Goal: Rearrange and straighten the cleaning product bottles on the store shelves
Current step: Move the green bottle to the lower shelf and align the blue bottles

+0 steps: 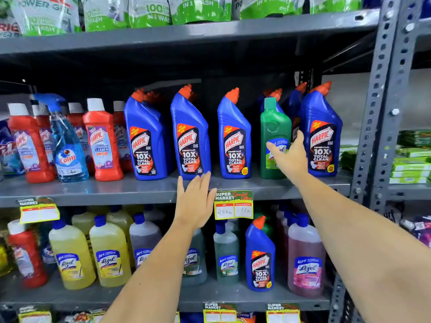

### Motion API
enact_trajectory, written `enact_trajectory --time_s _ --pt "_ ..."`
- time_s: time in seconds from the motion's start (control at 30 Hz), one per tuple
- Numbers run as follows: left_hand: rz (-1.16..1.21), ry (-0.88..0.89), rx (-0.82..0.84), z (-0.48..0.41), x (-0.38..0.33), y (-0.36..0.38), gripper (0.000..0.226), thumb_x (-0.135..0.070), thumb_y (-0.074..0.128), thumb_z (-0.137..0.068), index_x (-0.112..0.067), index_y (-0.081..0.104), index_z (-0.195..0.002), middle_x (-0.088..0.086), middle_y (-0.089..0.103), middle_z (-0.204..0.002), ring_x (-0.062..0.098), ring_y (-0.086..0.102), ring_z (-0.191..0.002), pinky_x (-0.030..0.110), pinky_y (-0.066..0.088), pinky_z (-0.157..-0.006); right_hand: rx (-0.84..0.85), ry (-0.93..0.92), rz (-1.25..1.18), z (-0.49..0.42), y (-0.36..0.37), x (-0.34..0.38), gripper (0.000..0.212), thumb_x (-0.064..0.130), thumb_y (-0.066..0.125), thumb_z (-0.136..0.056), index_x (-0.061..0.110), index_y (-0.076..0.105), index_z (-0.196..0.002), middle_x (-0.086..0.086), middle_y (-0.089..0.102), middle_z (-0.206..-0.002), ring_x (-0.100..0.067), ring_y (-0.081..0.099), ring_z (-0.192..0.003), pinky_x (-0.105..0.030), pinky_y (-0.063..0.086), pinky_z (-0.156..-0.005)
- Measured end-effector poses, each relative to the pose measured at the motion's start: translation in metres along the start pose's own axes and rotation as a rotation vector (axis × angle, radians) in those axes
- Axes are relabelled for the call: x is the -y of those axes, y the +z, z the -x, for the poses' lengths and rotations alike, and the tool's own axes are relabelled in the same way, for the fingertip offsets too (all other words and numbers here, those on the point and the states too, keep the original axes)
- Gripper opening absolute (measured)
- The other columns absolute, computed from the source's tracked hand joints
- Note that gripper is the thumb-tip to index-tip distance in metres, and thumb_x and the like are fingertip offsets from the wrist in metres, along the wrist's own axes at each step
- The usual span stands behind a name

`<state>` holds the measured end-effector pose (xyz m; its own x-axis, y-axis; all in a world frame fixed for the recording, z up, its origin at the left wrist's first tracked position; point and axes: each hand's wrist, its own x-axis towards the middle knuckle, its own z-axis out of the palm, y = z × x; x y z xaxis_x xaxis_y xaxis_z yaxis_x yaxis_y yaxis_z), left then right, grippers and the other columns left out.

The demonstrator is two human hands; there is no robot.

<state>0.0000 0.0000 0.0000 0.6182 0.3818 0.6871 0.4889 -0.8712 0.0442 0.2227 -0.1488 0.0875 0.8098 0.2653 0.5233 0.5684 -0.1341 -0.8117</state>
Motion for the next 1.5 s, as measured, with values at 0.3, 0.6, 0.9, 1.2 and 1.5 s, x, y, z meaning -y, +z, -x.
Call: enact_trajectory --time_s 0.3,0.6,0.9,1.2,1.5 --pt "0.018 0.015 -0.145 0.004 0.002 0.009 0.047 -0.039 0.028 -0.099 -0.012 0.061 -0.118 0.005 0.066 -0.119 0.023 0.058 -0.111 0.041 0.036 -0.097 0.192 0.164 -0.266 -0.016 0.005 -0.015 0.055 0.037 0.080 -0.078 0.012 0.048 -0.115 -0.010 0.063 -0.118 -0.017 0.060 -0.092 -0.025 0.050 -0.065" --pt "0.037 0.027 -0.186 0.005 0.002 0.015 0.044 -0.036 0.032 -0.099 -0.010 0.063 -0.117 0.006 0.067 -0.118 0.024 0.059 -0.108 0.041 0.036 -0.095 0.189 0.013 -0.300 0.012 -0.029 -0.007 0.043 0.025 0.071 -0.088 0.015 0.040 -0.116 -0.006 0.064 -0.110 -0.007 0.065 -0.080 -0.023 0.052 -0.059" --pt "0.101 0.083 -0.300 0.037 0.006 0.026 0.042 -0.017 0.041 -0.098 -0.005 0.047 -0.138 0.017 0.043 -0.147 0.034 0.035 -0.138 0.051 0.022 -0.114 0.157 -0.095 -0.499 0.139 -0.074 -0.032 0.044 0.047 0.070 -0.076 0.029 0.044 -0.108 0.023 0.068 -0.101 0.010 0.062 -0.094 -0.012 0.049 -0.086" --pt "0.149 0.039 0.421 0.214 0.040 0.156 0.050 -0.030 0.030 -0.098 -0.009 0.045 -0.141 0.012 0.038 -0.152 0.032 0.038 -0.137 0.049 0.032 -0.111 0.349 0.209 -0.404 0.238 0.043 -0.130 0.040 0.028 0.072 -0.081 0.030 0.044 -0.110 0.005 0.064 -0.114 0.000 0.062 -0.104 -0.032 0.047 -0.101" --pt "0.068 0.060 0.753 0.256 0.056 0.203 0.078 -0.062 0.006 -0.096 -0.011 0.027 -0.151 0.009 0.023 -0.159 0.025 0.019 -0.147 0.045 0.002 -0.116 0.441 0.332 -0.242 0.266 0.142 -0.181 0.058 0.016 0.076 -0.083 0.015 0.037 -0.125 -0.012 0.063 -0.121 -0.020 0.063 -0.112 -0.033 0.049 -0.098"
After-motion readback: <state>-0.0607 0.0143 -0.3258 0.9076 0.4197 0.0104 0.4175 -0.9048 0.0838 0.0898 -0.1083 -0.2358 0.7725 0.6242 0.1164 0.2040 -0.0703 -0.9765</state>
